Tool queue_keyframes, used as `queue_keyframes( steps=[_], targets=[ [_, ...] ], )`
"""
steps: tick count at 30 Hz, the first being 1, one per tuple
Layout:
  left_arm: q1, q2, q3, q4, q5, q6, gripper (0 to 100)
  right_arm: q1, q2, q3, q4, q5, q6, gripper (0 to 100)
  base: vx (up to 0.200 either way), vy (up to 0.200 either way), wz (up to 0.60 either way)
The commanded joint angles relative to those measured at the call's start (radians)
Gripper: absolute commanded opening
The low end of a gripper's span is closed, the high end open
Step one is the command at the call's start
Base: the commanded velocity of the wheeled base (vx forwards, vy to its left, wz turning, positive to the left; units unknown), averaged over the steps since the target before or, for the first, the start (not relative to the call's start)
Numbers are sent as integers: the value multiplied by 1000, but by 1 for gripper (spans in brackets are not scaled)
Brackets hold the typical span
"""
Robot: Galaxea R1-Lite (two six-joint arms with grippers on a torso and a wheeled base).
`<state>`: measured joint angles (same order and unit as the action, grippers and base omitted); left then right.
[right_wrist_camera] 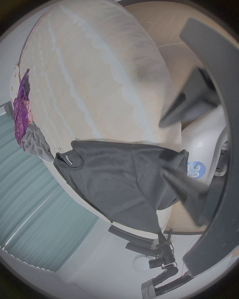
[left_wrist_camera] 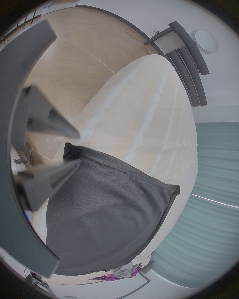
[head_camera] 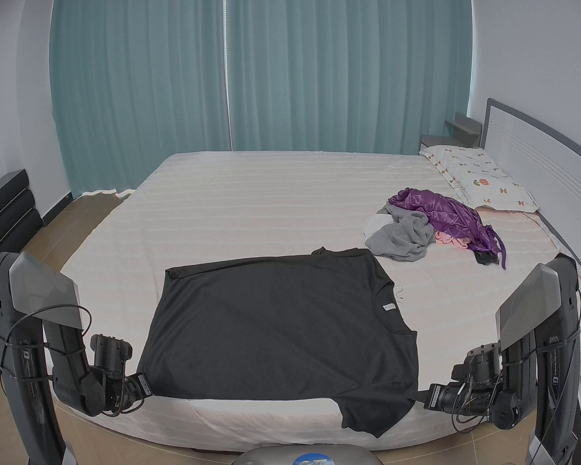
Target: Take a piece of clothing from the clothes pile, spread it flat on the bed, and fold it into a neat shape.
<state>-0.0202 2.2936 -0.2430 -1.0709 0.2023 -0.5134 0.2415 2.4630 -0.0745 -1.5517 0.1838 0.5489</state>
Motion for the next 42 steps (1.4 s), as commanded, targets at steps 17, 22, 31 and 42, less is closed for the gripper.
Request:
queue_keyframes(
  steps=[17, 22, 31, 42],
  targets=[
    [14, -207, -12, -8, -58, -54, 100, -73, -187, 2, -18, 17, 338, 100, 0, 0, 0],
    [14, -204, -16, -9, -60, -66, 100, -74, -188, 5, -18, 42, 342, 100, 0, 0, 0],
    [19, -200, -18, -9, -87, -70, 100, -74, -185, 7, -18, 43, 342, 100, 0, 178, 0],
    [19, -197, -19, -9, -92, -71, 100, -74, -183, 5, -18, 43, 345, 100, 0, 73, 0]
  ],
)
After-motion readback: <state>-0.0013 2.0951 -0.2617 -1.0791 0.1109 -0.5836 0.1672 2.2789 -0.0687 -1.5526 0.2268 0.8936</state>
